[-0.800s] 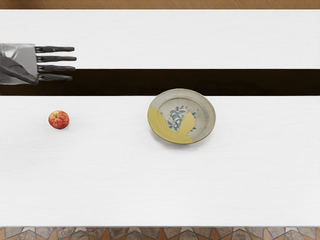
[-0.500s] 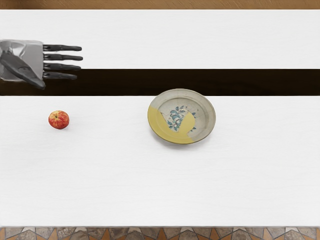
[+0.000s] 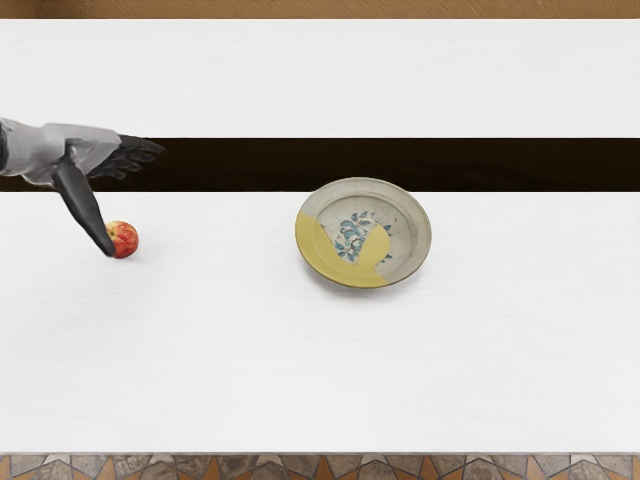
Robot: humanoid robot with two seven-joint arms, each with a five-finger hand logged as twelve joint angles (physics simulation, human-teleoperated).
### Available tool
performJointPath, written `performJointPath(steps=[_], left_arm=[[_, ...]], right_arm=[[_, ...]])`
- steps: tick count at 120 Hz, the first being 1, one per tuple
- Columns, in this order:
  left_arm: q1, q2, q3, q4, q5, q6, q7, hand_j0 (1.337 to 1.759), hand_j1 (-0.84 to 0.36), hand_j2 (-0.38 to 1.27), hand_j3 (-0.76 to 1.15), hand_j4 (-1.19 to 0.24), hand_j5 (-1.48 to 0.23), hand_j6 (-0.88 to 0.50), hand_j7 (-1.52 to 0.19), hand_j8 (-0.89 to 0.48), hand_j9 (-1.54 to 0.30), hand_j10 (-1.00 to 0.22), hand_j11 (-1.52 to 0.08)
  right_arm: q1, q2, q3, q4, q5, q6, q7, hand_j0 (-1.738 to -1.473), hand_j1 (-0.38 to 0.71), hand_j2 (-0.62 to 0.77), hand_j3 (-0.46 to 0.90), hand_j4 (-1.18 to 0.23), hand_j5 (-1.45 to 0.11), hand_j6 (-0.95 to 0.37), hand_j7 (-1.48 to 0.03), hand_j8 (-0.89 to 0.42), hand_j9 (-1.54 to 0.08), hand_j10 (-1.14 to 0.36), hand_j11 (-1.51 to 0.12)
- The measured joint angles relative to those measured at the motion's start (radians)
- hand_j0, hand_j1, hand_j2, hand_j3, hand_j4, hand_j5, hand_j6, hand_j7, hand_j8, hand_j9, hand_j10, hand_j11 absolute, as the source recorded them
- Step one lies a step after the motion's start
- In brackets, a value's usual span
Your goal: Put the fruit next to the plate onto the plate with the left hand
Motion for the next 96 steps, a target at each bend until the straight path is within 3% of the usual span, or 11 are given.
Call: performJointPath(steps=[17,40,69,96], left_arm=[[0.018,-0.006,0.056,-0.094,0.131,0.169,0.0,1.658,0.32,0.01,0.0,-0.03,-0.04,-0.03,-0.04,-0.03,-0.04,-0.03,-0.04],[0.131,-0.032,0.079,-0.15,0.286,0.308,0.0,1.658,0.31,0.01,0.0,-0.04,-0.05,-0.04,-0.05,-0.04,-0.05,-0.04,-0.05],[0.215,-0.081,0.087,-0.149,0.455,0.464,0.0,1.658,0.3,0.01,0.0,-0.05,-0.05,-0.05,-0.05,-0.05,-0.05,-0.05,-0.05],[0.269,-0.146,0.089,-0.091,0.534,0.519,0.0,1.658,0.3,0.01,0.0,-0.05,-0.06,-0.05,-0.06,-0.05,-0.06,-0.05,-0.06]], right_arm=[[0.001,0.0,0.0,0.0,0.0,0.0,0.0,-1.658,-0.35,0.0,0.0,0.0,0.0,0.0,0.0,0.0,0.0,0.0,0.0],[0.004,0.0,-0.001,0.0,-0.001,0.0,0.0,-1.658,-0.35,0.0,0.0,0.0,0.0,0.0,0.0,0.0,0.0,0.0,0.0],[0.012,0.0,-0.002,0.0,-0.001,0.0,-0.001,-1.658,-0.35,0.0,0.0,0.0,0.0,0.0,0.0,0.0,0.0,0.0,0.0],[0.015,0.0,-0.003,0.0,-0.002,0.0,-0.001,-1.658,-0.35,0.0,0.0,0.0,0.0,0.0,0.0,0.0,0.0,0.0,0.0]])
